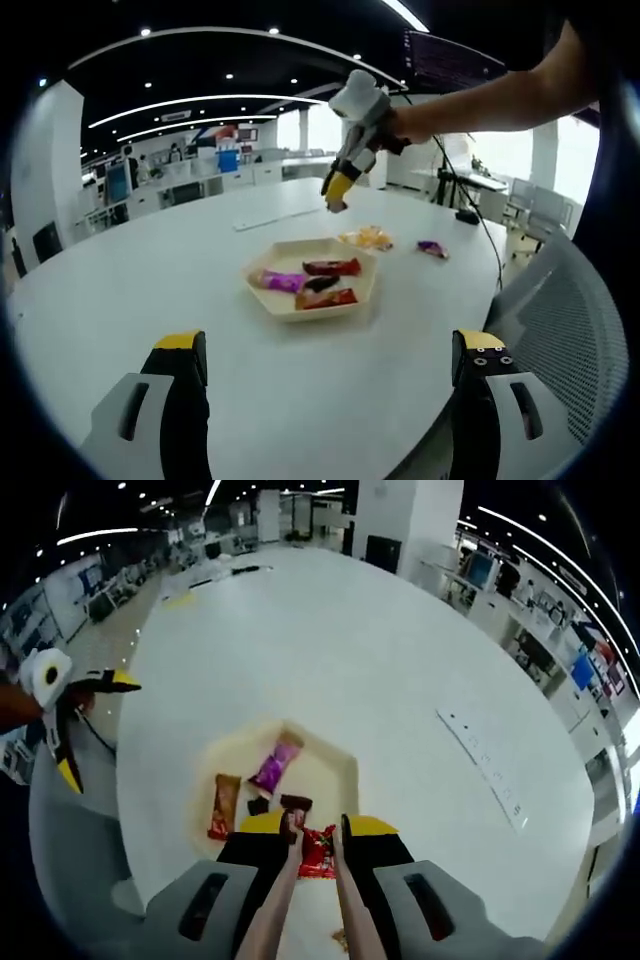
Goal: Place the target food into the container with the food tongs after gripping and lifting it, then release it inside without dropping or visibly crushing the food.
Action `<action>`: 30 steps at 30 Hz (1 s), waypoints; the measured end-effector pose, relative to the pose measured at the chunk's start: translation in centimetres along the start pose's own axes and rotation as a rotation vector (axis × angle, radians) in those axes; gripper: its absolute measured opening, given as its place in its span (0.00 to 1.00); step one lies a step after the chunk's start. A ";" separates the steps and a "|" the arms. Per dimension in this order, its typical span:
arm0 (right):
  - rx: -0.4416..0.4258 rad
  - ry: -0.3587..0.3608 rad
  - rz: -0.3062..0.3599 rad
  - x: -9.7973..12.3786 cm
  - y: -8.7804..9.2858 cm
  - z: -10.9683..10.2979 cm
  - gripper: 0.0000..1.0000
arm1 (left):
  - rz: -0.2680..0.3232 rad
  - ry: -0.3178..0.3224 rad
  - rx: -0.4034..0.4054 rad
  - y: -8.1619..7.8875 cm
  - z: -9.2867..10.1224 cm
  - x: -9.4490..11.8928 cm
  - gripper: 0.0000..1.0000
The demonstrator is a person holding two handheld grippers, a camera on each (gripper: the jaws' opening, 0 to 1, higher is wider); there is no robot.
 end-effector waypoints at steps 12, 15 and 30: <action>0.052 -0.040 0.010 -1.2 -2.5 -2.0 0.20 | -0.001 0.002 -0.001 0.0 0.1 0.0 0.99; 0.065 -0.050 0.012 -1.6 -3.1 -2.6 0.20 | 0.000 0.001 0.000 -0.1 0.0 0.0 0.99; 0.085 -0.067 0.013 -2.4 -4.1 -3.3 0.21 | 0.008 -0.009 0.004 -0.2 -0.1 0.1 0.99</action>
Point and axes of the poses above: the point that each gripper's makers call its tool centre point, and the gripper's own axes: x roughly backward along the fingers, z roughly to its right, y roughly out of its underside, the point moved 5 cm from there along x, roughly backward along the fingers, and after that the axes turned 6 degrees about -y, right-handed, at the moved point
